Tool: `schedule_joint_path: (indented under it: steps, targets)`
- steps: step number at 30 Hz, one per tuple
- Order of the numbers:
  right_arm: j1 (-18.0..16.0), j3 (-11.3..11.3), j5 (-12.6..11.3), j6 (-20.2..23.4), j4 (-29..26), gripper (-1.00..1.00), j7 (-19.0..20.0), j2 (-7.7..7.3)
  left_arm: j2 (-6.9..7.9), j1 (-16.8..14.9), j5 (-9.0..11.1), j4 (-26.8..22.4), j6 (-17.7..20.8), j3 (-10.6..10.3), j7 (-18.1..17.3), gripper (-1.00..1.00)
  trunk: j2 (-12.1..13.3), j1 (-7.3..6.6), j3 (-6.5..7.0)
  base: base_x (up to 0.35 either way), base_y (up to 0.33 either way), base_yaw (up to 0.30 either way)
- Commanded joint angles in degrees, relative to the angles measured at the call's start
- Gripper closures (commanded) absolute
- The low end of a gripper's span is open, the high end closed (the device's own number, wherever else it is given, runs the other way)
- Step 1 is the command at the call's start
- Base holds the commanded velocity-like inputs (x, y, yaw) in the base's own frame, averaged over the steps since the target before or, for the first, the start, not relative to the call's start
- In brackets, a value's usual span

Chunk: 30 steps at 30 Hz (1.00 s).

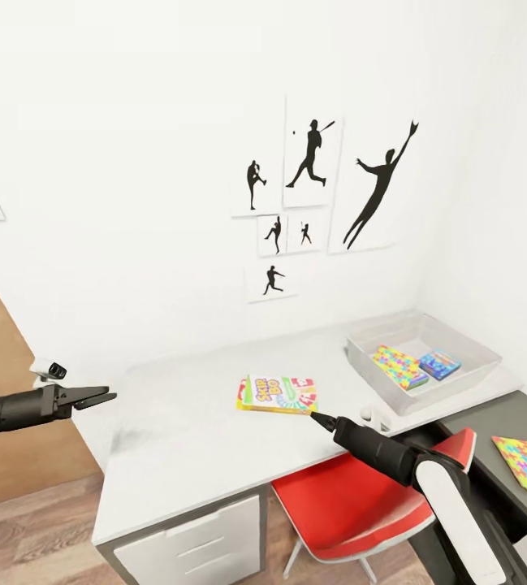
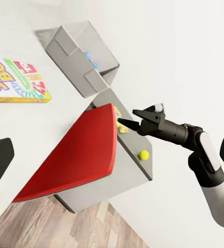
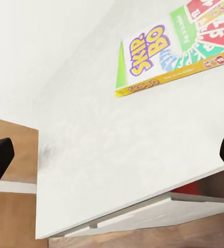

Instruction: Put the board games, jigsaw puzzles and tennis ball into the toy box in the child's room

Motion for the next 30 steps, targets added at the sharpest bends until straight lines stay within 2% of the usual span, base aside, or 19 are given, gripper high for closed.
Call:
schedule_joint_path:
  steps: [1, 21, 30]
  targets:
    - [-0.04, 0.07, -0.60, 0.07, -0.07, -1.00, -0.60, -0.04, 0.02, -0.05, -0.03, -0.01, 0.61, -0.02, -0.22, -1.00, -0.13, 0.04, -0.13, 0.006, 0.005, 0.003]
    - [-0.09, 0.07, -0.60, -0.02, -0.07, -1.00, -0.59, -0.04, 0.02, -0.03, -0.03, -0.01, 0.61, -0.02, -0.22, -1.00, -0.13, 0.04, -0.13, 0.094, 0.027, 0.000]
    - [-0.10, 0.07, -0.60, -0.02, -0.07, -1.00, -0.63, -0.05, 0.02, -0.06, -0.03, -0.01, 0.61, -0.02, -0.22, -1.00, -0.13, 0.04, -0.13, 0.016, 0.000, 0.000]
